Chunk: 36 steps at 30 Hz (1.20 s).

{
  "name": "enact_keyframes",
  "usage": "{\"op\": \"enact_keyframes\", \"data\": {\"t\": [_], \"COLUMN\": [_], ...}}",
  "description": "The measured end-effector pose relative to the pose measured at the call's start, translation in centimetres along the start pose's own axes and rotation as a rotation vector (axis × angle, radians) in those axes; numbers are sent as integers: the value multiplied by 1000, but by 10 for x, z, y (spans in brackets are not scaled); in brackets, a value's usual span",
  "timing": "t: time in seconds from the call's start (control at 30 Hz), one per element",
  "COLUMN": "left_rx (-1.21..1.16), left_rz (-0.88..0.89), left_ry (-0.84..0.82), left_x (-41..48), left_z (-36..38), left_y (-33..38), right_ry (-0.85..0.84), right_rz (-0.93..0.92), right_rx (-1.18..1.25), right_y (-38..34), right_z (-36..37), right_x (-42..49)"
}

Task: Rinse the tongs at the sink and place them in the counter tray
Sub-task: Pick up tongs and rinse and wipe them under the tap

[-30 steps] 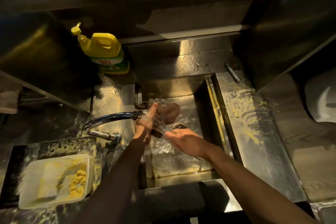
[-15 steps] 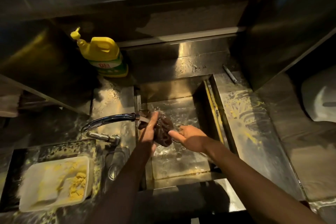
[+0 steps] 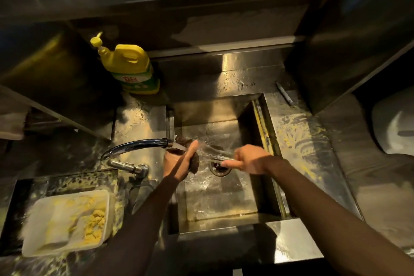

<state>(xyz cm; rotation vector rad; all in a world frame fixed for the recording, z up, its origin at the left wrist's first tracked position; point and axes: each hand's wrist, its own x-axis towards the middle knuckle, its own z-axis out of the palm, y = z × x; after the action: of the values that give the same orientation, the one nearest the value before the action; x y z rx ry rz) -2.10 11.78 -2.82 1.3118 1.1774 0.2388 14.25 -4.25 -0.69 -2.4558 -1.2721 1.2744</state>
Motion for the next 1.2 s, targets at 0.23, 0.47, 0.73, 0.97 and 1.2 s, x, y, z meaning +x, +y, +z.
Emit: {"op": "enact_keyframes", "data": {"t": [0.23, 0.47, 0.73, 0.97, 1.2], "left_rx": [-207, -221, -176, -152, -277], "left_rz": [-209, -310, -73, -60, 24], "left_ry": [290, 183, 96, 70, -4], "left_x": [-11, -26, -59, -82, -113], "left_z": [20, 50, 73, 90, 109], "left_y": [-2, -5, 25, 47, 75], "right_ry": [244, 456, 538, 604, 713], "right_rz": [84, 167, 164, -78, -222], "right_rx": [71, -44, 173, 136, 173], "right_y": [16, 14, 36, 54, 70], "right_z": [9, 23, 12, -13, -37], "right_x": [-6, -11, -37, -61, -83]}}
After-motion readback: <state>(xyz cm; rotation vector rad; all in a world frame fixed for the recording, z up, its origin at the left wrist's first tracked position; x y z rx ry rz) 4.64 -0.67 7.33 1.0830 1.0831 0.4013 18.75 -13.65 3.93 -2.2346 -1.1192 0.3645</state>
